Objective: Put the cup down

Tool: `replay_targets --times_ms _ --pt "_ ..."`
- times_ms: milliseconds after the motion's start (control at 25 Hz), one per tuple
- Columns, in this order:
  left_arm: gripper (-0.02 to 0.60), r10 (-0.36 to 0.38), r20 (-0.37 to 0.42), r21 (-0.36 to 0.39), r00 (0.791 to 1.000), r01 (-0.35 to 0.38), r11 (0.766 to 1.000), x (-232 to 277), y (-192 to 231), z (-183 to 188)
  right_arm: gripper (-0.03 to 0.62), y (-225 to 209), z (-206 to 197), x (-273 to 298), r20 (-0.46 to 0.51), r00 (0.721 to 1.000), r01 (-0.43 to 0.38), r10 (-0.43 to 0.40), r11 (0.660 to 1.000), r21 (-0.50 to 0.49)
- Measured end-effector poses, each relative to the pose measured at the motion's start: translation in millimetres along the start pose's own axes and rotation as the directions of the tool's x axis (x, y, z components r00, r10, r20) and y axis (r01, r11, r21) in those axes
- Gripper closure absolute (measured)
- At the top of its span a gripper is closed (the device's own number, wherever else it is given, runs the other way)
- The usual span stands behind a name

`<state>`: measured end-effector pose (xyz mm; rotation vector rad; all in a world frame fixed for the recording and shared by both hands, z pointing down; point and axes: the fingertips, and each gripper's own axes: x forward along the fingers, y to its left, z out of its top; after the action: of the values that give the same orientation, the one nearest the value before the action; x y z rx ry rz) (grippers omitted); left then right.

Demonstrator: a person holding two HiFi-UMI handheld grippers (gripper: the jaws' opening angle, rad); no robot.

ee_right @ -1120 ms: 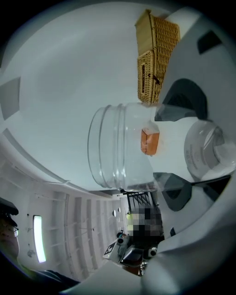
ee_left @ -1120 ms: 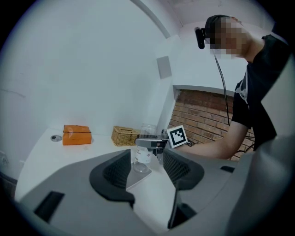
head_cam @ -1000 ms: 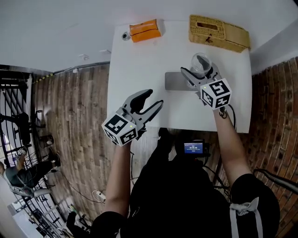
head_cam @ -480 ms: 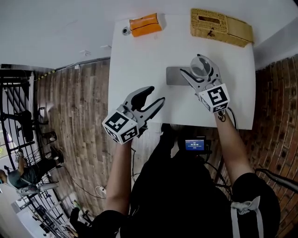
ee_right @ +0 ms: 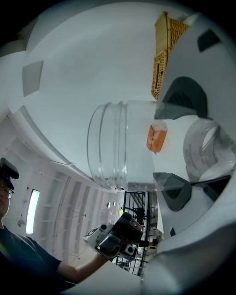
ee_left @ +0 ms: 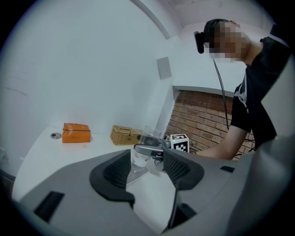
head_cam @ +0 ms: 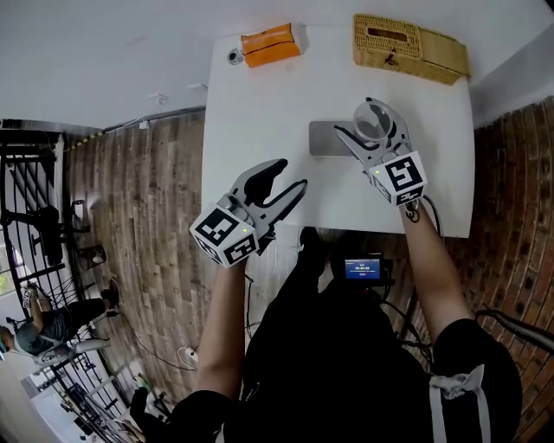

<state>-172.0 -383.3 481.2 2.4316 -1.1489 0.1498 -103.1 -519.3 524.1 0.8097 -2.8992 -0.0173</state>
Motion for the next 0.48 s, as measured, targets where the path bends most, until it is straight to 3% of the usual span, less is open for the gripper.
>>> replay_targets --times_ms 480 --pt "0.353 -0.017 0.010 0.006 1.000 0.017 1.000 -2.2 -9.0 -0.6 0.177 -6.2 5.1 -9.8 0.005 1.000 0.027 -0.027 0.999 0.039"
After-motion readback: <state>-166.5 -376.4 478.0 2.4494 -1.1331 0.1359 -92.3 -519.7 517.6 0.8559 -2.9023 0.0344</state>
